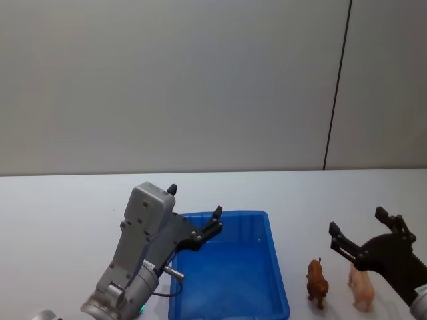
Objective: Pick up the two dolls from the table and place them into the box.
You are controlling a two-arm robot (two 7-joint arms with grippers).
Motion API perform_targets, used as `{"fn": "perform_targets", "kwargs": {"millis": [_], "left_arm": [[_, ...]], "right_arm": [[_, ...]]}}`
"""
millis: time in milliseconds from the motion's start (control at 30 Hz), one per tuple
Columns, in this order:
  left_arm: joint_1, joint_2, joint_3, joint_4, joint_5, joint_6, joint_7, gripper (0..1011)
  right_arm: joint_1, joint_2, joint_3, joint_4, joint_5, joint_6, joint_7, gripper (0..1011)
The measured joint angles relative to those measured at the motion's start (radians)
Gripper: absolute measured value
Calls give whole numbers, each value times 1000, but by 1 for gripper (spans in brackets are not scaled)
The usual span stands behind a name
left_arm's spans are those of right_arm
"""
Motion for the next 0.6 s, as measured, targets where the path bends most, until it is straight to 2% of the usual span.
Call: {"fn": "perform_targets", "kwargs": {"millis": [600], "left_arm": [[0,0,0,0,0,0,0,1002]], "right_arm": [[-32,56,36,38,42,61,56,1001]]}}
